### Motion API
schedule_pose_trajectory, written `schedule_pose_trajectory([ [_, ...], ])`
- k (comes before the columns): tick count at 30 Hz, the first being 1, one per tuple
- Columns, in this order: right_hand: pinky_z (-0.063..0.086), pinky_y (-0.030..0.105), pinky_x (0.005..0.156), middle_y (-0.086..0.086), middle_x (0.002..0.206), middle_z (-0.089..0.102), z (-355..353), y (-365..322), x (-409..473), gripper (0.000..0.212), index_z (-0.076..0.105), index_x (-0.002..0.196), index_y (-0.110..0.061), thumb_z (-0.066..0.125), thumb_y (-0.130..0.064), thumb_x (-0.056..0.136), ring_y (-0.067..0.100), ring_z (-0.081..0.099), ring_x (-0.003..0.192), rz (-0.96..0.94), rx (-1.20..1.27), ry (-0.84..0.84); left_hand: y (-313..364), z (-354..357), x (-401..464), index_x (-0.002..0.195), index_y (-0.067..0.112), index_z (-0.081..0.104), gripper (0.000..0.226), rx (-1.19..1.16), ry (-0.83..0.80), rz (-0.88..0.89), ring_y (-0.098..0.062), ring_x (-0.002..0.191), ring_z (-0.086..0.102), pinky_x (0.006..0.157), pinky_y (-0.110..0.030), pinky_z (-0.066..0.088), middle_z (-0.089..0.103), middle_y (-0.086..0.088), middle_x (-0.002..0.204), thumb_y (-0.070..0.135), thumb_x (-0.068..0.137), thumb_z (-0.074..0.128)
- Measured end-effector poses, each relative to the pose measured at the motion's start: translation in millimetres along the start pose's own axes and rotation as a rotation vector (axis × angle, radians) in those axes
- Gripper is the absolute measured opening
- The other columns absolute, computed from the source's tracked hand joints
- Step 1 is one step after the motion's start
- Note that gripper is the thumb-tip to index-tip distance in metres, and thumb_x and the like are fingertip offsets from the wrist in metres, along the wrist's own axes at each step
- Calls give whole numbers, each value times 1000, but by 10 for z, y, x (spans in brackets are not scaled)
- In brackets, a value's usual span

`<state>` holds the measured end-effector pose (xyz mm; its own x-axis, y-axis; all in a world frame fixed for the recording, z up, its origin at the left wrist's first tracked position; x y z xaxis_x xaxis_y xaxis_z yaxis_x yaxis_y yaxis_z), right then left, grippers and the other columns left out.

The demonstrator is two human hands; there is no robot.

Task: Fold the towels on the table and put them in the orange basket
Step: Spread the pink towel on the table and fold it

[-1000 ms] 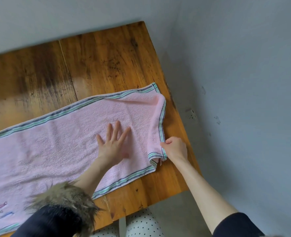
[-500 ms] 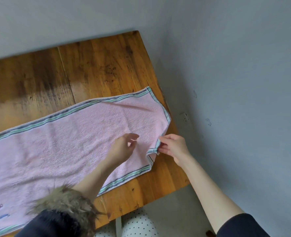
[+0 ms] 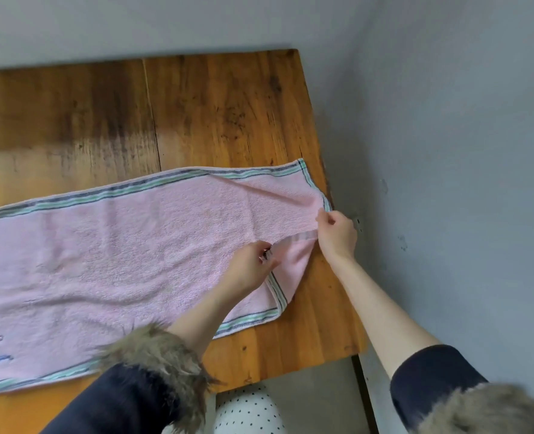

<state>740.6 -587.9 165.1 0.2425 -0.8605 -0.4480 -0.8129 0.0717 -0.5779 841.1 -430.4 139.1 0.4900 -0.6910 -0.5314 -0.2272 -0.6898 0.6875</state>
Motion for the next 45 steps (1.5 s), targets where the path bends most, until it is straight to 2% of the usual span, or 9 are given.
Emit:
schedule_pose_trajectory([
  [5, 45, 38, 86, 9, 110, 57, 13, -295, 637, 30, 56, 105, -9, 42, -34, 97, 26, 54, 105, -119, -203, 60, -75, -27, 77, 86, 1, 63, 26, 5, 14, 9, -19, 70, 48, 54, -21, 32, 57, -5, 74, 25, 93, 54],
  [11, 40, 29, 57, 2, 76, 50, 412, -449, 898, 33, 47, 76, -18, 42, -46, 93, 22, 52, 71, 35, -246, -169, -350, -177, -90, 80, 15, 60, 24, -188, -60, -42, -15, 71, 52, 65, -26, 39, 63, -9, 80, 37, 89, 58],
  [14, 48, 31, 70, 3, 93, 60, 335, -559, 880, 26, 61, 94, -9, 55, -34, 91, 23, 57, 81, 111, -103, -86, -473, -287, -154, 77, 15, 61, 23, -219, -68, -57, -13, 69, 53, 63, -23, 38, 62, -4, 76, 34, 89, 59],
  [17, 52, 33, 78, 6, 100, 65, 307, -760, 769, 18, 62, 91, -7, 57, -24, 91, 24, 60, 87, 86, -65, -69, -616, -488, -236, 77, 14, 62, 24, -250, -28, -69, -12, 65, 52, 62, -25, 39, 59, 0, 71, 35, 89, 60],
  [23, 55, 44, 84, 12, 97, 68, 554, -1367, 196, 18, 63, 87, -7, 54, -21, 92, 27, 65, 89, -87, -13, -129, -1046, -1030, -613, 72, 16, 57, 19, -342, 100, -153, -13, 63, 53, 64, -29, 41, 58, 3, 65, 26, 87, 60],
  [30, 56, 37, 79, 8, 92, 65, 1190, -2250, -856, 14, 60, 88, -11, 52, -22, 93, 23, 64, 87, -353, -7, -230, -1459, -1747, -1293, 63, 15, 40, 17, -460, 242, -164, -9, 54, 28, 52, -24, 22, 34, 8, 54, 30, 66, 47],
  [37, 39, 26, 70, 9, 88, 69, 1974, -2982, -1926, 11, 61, 84, -11, 54, -19, 87, 23, 62, 88, -569, -98, -309, -2123, -2426, -1977, 52, 19, 39, 14, -592, 352, -158, -3, 49, 33, 51, -20, 26, 41, 11, 48, 28, 59, 48],
  [41, 46, 30, 79, 10, 86, 70, 2462, -3211, -2377, 8, 59, 79, -14, 55, -18, 85, 26, 63, 89, -639, -132, -367, -2612, -2661, -2295, 54, 7, 40, 18, -678, 403, -186, -11, 56, 32, 54, -23, 27, 35, 2, 55, 23, 57, 46],
  [45, 50, 37, 85, 10, 87, 70, 2909, -3354, -2704, 8, 58, 78, -15, 57, -19, 85, 28, 66, 87, -716, -170, -441, -2972, -2786, -2574, 50, 16, 34, 10, -781, 494, -232, -6, 51, 24, 49, -22, 21, 29, 9, 51, 15, 56, 42],
])
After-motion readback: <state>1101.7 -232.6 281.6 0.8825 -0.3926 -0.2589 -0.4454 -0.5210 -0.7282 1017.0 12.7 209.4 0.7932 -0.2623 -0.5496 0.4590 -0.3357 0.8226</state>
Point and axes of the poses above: each hand's wrist, its own x-axis towards the middle knuckle, its own z-axis out of the palm, y = z × x, the point moved 9 cm from there along x, towards the middle knuckle
